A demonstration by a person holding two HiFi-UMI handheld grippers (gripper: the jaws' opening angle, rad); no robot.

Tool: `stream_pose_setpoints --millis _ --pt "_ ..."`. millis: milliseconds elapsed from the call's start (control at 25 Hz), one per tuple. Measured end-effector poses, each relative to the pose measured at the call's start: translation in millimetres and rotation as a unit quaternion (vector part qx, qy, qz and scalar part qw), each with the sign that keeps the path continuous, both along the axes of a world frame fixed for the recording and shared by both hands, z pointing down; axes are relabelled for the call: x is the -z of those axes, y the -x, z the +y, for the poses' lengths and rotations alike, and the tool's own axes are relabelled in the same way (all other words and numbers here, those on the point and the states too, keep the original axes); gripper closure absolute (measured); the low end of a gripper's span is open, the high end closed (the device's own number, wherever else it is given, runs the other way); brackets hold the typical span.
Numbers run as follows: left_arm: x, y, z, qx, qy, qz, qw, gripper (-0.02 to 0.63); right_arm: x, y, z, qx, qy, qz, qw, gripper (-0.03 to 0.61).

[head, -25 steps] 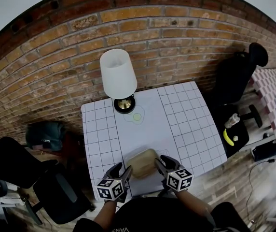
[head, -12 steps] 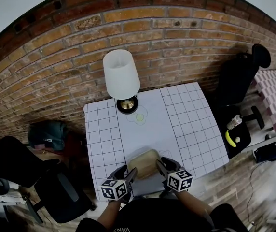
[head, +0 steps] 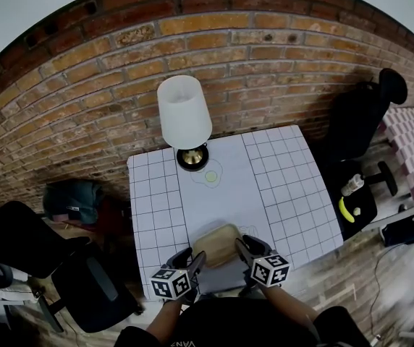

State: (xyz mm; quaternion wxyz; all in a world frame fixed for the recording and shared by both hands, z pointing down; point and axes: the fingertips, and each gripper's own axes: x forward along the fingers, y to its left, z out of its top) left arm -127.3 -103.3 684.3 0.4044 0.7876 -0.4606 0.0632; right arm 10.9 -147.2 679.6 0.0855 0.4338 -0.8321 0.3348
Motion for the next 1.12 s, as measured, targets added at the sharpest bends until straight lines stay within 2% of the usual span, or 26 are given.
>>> stream_pose_setpoints --millis 120,280,600,1120 --pt "4.1 3.1 -1.5 0.01 -0.006 0.006 0.9999 0.401 4.6 -0.6 -1.4 -0.006 -0.003 -0.009 1.0 0.479" --pt "11.4 9.6 -3.7 0.021 -0.021 0.01 0.9995 0.459 12.1 -2.4 -3.0 -0.015 -0.013 -0.016 1.0 0.504" --pt "25.1 16.8 -9.6 0.031 -0.044 0.007 0.9985 0.522 26.4 -5.9 -6.4 -0.028 -0.029 -0.031 0.999 0.533" --pt "53.4 23.0 -21.3 0.045 -0.084 0.018 0.9953 0.561 58.5 -8.4 -14.7 -0.041 -0.061 -0.059 0.996 0.557"
